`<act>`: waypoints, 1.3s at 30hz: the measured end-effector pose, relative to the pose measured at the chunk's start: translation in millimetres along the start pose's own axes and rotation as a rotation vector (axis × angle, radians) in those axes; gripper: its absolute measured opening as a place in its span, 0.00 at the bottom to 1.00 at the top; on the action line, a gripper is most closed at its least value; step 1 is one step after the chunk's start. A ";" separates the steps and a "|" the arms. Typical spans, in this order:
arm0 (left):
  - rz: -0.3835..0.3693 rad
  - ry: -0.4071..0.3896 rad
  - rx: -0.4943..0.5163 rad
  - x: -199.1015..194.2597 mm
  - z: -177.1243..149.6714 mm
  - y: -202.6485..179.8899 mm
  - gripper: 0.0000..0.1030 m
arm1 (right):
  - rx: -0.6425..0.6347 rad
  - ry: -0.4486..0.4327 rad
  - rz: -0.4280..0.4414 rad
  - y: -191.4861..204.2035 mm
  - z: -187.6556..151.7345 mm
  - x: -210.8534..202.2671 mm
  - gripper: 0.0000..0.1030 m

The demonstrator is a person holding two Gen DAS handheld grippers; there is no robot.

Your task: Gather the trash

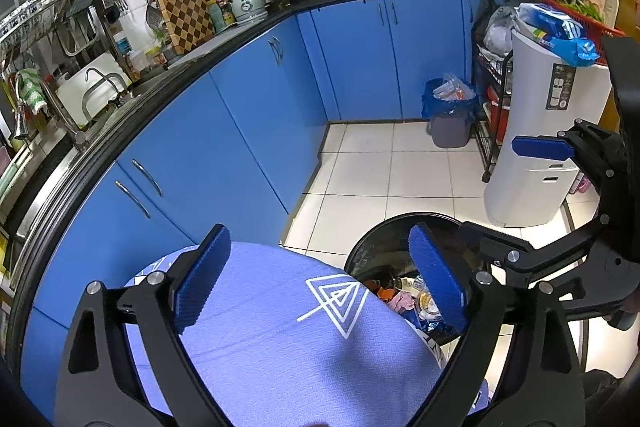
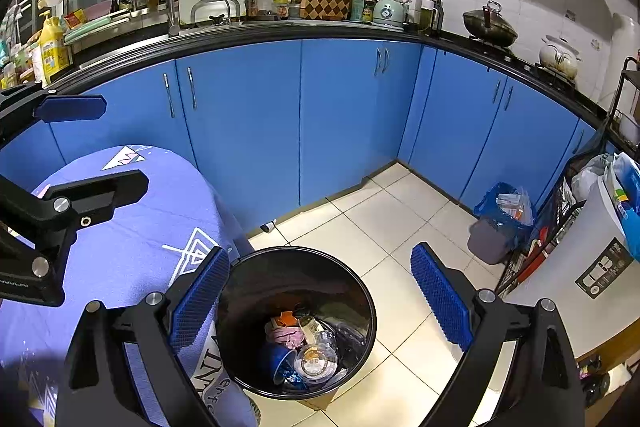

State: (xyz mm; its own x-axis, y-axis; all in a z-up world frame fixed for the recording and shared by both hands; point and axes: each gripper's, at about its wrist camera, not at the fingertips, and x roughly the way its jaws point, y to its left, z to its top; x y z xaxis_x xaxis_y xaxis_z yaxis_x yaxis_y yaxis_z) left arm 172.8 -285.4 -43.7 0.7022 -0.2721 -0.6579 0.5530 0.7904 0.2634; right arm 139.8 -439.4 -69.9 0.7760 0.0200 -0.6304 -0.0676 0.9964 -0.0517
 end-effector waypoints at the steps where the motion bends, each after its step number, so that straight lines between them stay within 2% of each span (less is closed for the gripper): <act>1: -0.002 0.001 0.000 0.6 -0.9 -0.1 0.89 | 0.000 0.000 0.000 -0.4 0.0 0.1 0.87; 39: -0.008 -0.009 0.010 -0.5 -5.6 -6.6 0.90 | -0.010 -0.002 0.001 6.8 1.6 -0.8 0.87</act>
State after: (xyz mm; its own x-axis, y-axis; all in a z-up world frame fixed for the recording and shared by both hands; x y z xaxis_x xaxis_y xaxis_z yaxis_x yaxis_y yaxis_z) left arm 166.3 -287.4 -49.0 0.7020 -0.2833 -0.6534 0.5627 0.7830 0.2651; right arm 139.7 -432.5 -68.5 0.7770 0.0213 -0.6292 -0.0751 0.9954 -0.0590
